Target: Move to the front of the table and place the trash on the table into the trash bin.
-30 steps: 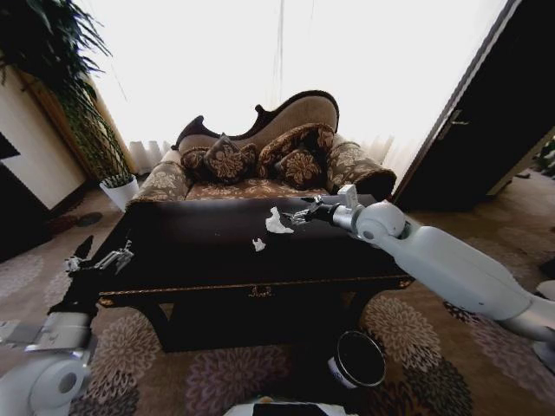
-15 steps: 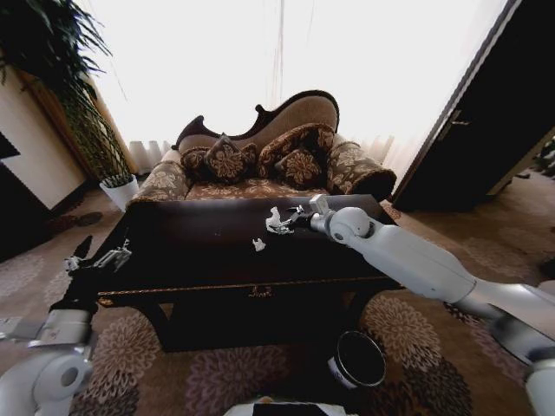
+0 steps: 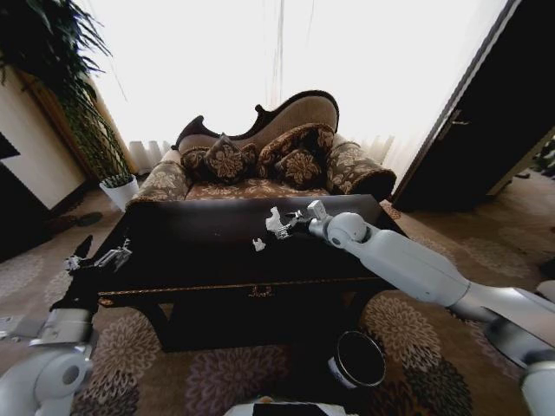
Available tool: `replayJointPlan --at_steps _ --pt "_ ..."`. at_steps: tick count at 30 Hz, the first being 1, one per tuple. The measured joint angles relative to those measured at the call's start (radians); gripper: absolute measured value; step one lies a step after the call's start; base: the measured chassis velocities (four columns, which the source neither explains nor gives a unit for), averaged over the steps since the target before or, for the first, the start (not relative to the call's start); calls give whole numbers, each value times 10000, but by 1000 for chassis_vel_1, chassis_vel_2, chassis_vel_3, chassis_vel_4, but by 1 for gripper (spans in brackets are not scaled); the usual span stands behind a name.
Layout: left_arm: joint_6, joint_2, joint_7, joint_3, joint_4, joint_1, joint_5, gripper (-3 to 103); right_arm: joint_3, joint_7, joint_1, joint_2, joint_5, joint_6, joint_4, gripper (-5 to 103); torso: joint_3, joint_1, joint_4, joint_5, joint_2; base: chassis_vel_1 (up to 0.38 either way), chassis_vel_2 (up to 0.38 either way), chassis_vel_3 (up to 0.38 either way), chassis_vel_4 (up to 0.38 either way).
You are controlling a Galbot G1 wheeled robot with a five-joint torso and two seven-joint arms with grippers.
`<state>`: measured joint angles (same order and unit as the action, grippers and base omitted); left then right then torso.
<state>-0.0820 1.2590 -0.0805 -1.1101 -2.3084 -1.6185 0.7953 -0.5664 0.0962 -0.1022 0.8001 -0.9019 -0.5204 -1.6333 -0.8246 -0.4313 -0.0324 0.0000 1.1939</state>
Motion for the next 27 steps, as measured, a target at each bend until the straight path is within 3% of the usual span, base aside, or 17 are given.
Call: replayJointPlan --at_steps 5,9,11,12,13,18,23,27 --pt "0 -40 4 -62 20 -15 5 100 22 179 -74 48 110 91 96 102 0 0 0 1 0 0 0 0 0" --pt "0 -32 6 -42 52 24 5 100 35 410 -80 61 157 176 102 89 0 0 0 0 0 0 0 0 0" --pt "0 -24 6 -29 57 30 3 100 36 438 -81 61 159 182 103 89 0 0 0 0 0 0 0 0 0" --pt "0 -7 6 3 73 44 -6 100 37 508 -81 55 171 194 101 78 0 0 0 0 0 0 0 0 0" --pt "0 -4 7 17 91 58 -14 100 37 559 -81 43 184 207 101 78 0 0 1 0 0 0 0 0 0" --pt "-1 -23 7 24 123 76 -18 100 32 713 -94 41 309 258 134 56 0 0 0 0 0 0 0 0 0" --pt "-1 -42 7 0 128 68 -19 100 36 735 -152 74 340 286 148 45 0 0 1 0 0 0 0 0 0" --pt "-1 -58 7 -12 128 64 -17 100 64 766 -165 -13 335 331 65 23 0 0 1 0 0 0 0 0 0"
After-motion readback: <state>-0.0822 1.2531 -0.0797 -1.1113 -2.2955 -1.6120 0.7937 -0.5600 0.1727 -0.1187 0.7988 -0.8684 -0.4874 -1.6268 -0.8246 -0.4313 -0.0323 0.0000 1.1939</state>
